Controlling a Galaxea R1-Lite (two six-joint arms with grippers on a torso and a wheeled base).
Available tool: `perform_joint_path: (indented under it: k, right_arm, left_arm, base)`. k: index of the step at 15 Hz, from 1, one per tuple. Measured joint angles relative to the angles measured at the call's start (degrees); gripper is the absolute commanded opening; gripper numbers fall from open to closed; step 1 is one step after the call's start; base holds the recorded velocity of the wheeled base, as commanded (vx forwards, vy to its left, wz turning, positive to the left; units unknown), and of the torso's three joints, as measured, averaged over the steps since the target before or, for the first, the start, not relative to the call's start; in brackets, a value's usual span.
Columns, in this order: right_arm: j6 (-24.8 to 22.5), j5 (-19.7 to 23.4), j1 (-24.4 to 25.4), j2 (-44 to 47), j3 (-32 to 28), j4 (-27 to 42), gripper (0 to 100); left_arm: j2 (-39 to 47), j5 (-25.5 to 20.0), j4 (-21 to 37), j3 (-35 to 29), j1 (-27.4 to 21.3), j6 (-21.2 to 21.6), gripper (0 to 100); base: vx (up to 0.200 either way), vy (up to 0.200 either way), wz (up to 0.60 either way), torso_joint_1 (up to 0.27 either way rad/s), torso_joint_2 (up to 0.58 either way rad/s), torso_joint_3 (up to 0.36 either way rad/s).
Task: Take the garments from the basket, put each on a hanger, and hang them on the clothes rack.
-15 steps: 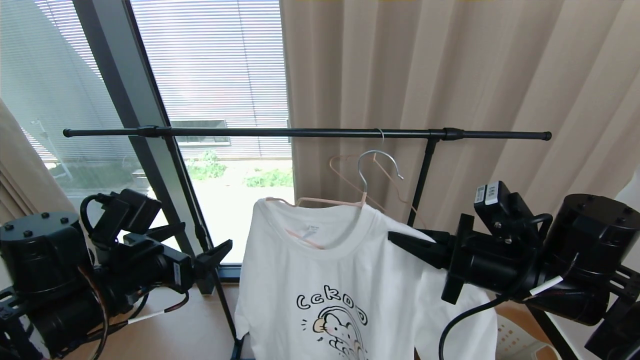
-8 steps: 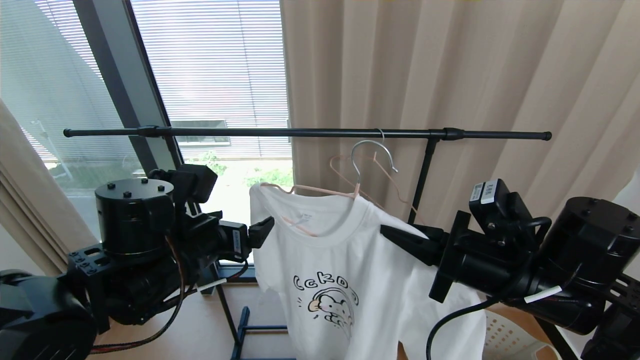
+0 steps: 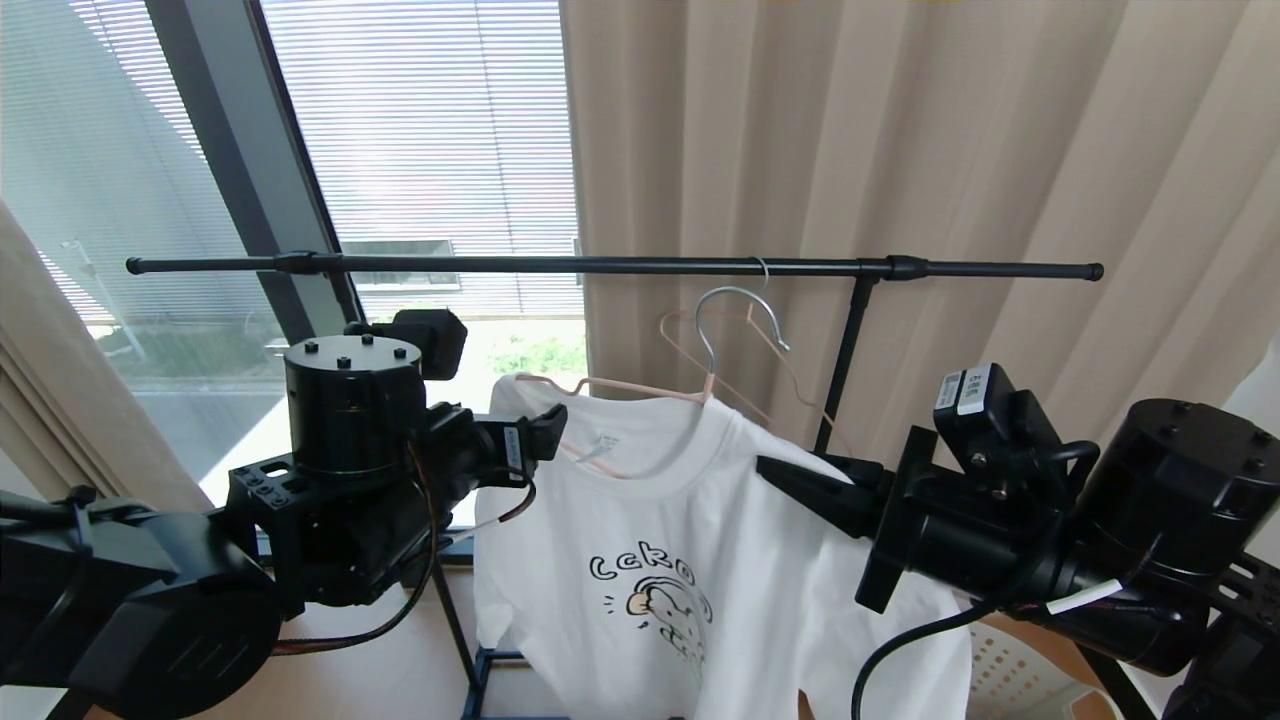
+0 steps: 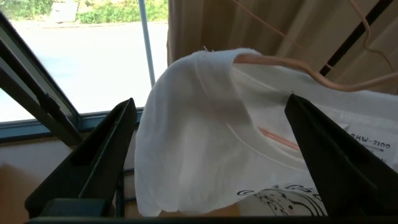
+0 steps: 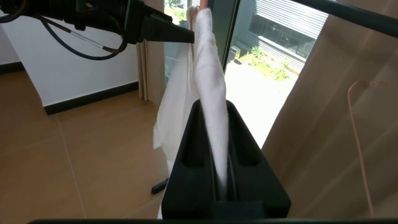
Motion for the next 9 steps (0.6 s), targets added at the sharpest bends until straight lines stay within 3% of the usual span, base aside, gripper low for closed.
perform_joint_path:
  k: [9]
  right_arm:
    - [0.0, 0.0, 0.0, 0.0, 0.0, -0.1, 0]
  left_arm:
    - [2.2, 3.1, -0.1, -1.0, 0.4, -0.4, 100]
  base:
    - [0.0, 0.0, 0.0, 0.0, 0.0, 0.0]
